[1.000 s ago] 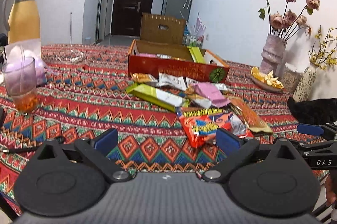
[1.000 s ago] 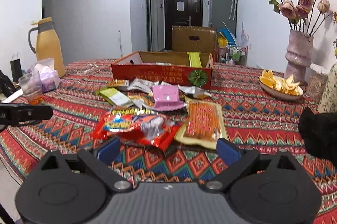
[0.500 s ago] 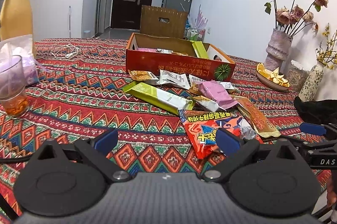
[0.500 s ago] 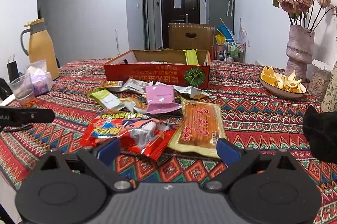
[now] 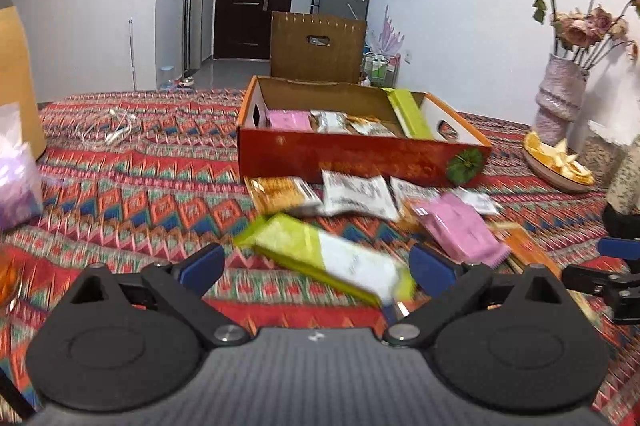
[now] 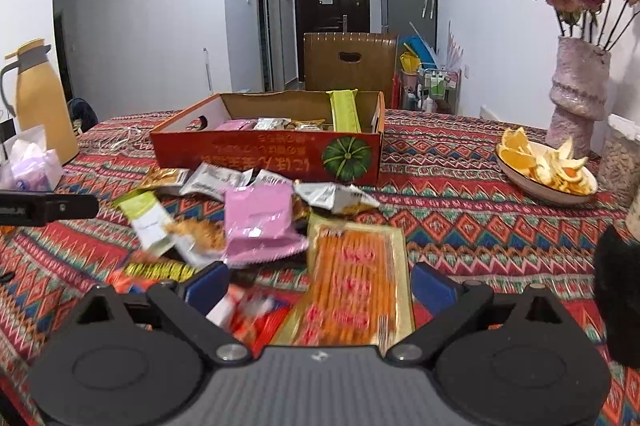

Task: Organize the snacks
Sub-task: 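Grasp a white packet with the right tool while the left grasps a white-and-gold packet, then lift both held packets and carry them toward the cardboard box, then lower both packets into the box and open both tools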

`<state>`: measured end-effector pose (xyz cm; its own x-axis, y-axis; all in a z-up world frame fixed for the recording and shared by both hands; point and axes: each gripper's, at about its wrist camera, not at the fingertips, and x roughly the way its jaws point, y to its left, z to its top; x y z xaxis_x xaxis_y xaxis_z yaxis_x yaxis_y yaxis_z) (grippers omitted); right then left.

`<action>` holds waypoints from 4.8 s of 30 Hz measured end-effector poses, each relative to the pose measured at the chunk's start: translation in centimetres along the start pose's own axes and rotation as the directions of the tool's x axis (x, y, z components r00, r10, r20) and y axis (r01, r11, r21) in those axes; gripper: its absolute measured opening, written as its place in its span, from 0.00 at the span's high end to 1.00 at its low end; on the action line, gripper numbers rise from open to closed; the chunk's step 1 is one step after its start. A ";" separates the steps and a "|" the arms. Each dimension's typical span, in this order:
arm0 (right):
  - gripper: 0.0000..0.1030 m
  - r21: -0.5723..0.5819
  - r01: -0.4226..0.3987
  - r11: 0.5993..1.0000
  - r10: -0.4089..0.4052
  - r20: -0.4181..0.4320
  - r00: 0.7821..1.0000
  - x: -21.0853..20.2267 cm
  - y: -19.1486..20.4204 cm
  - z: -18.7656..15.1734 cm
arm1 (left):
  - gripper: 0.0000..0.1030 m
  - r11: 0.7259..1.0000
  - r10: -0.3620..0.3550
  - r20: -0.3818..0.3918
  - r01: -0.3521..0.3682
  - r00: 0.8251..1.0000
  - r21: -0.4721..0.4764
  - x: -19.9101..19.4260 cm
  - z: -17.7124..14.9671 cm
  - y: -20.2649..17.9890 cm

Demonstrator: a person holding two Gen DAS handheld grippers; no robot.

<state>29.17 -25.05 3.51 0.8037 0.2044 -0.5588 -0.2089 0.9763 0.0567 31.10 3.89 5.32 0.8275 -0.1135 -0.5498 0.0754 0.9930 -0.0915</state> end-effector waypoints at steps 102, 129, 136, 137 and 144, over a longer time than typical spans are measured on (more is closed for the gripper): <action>0.58 -0.017 -0.135 0.991 0.136 0.112 0.984 -2.4 1.8 1.1 | 0.86 0.979 -0.194 0.053 0.191 0.979 0.067 -3.5 1.8 -6.1; 0.58 -0.053 -0.064 0.996 0.067 0.045 0.997 20.8 -2.0 13.7 | 0.86 0.917 -0.362 -0.110 0.332 0.926 -0.219 22.5 12.3 -3.1; 0.56 -0.096 -0.014 0.995 0.015 0.017 1.000 22.9 -1.8 12.3 | 0.76 0.941 -0.333 -0.139 0.318 0.933 -0.116 23.8 11.0 -4.3; 0.56 -0.101 -0.012 0.995 0.014 0.019 1.000 23.0 -1.8 12.4 | 0.73 0.946 -0.320 -0.139 0.307 0.937 -0.106 23.8 11.0 -4.2; 0.41 -0.099 -0.015 0.995 0.018 0.028 0.999 21.9 -1.5 12.9 | 0.46 0.967 -0.247 -0.085 0.240 0.965 -0.081 22.2 11.8 -3.8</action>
<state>54.24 -21.09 1.86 0.8153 0.2240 -0.5339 -0.2754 0.9612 -0.0174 55.76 -2.00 3.20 0.7328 -0.3575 -0.5790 0.2263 0.9305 -0.2881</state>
